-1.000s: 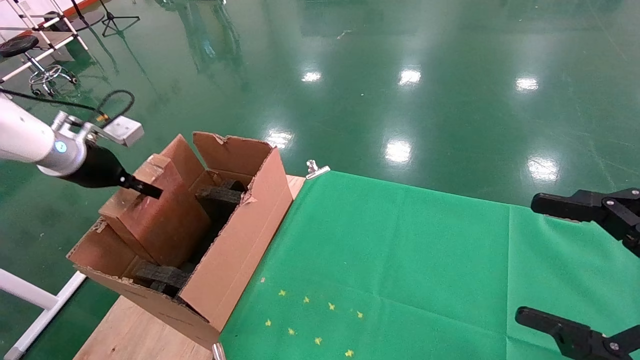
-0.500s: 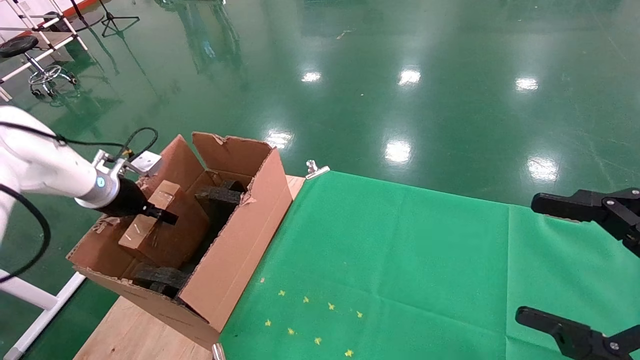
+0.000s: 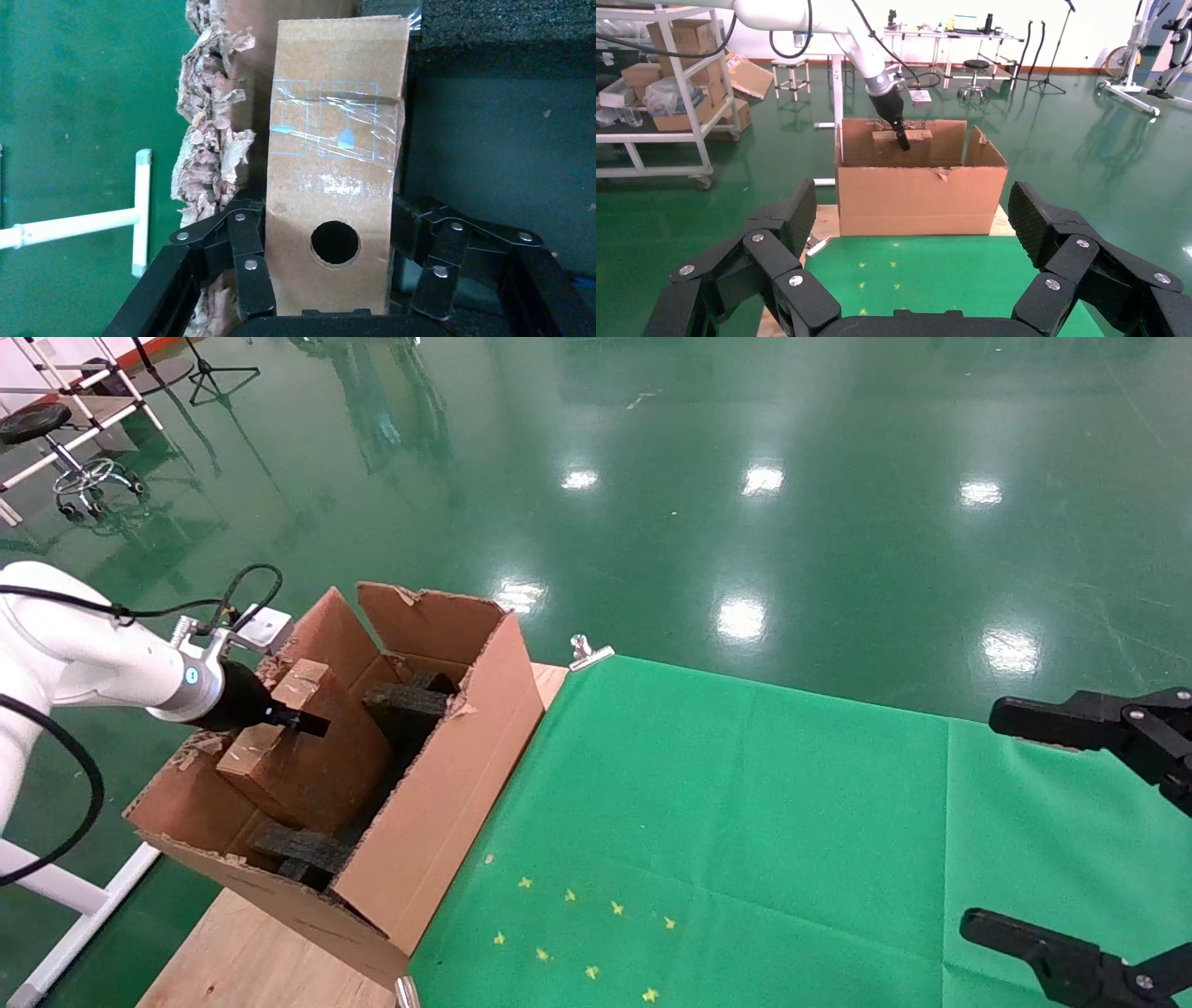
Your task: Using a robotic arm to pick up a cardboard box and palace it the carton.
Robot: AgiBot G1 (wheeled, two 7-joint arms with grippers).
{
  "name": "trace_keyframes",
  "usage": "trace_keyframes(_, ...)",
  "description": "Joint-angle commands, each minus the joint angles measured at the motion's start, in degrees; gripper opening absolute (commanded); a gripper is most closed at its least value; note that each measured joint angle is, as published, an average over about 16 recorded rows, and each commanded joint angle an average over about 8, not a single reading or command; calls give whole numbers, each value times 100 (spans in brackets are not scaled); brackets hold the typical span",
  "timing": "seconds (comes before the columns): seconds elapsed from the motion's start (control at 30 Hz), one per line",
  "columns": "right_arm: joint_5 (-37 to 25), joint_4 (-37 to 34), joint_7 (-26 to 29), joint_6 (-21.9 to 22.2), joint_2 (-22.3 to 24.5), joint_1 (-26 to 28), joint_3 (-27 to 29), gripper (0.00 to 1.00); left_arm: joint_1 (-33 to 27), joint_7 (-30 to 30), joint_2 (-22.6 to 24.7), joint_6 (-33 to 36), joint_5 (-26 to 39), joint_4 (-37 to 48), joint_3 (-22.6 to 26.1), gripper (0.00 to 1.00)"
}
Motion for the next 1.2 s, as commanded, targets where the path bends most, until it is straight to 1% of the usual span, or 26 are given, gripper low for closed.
trace_keyframes(0.03, 0, 0, 0, 0, 0, 0, 0, 100, -18, 9, -4, 25, 3, -5, 3, 100)
trace_keyframes(0.4, 0, 0, 0, 0, 0, 0, 0, 100, -75, 33, -12, 144, 23, -16, 12, 100)
trace_keyframes(0.53, 0, 0, 0, 0, 0, 0, 0, 100, -141, 108, -45, 220, -64, -95, -48, 100)
trace_keyframes(0.67, 0, 0, 0, 0, 0, 0, 0, 100, -307, 384, -202, 476, -369, -363, -255, 100)
trace_keyframes(0.87, 0, 0, -1, 0, 1, 0, -1, 100, -626, 875, -631, 1164, -1025, -1020, -683, 100)
trace_keyframes(1.0, 0, -1, -1, 0, 1, 0, -1, 100, -760, 964, -863, 1490, -1312, -1472, -864, 100)
trace_keyframes(1.1, 1, -1, -1, 1, 1, 0, -1, 100, -800, 962, -983, 1588, -1426, -1773, -935, 100)
trace_keyframes(1.2, 1, -2, -1, 1, 1, 0, 0, 100, -807, 961, -1027, 1604, -1459, -1894, -954, 100)
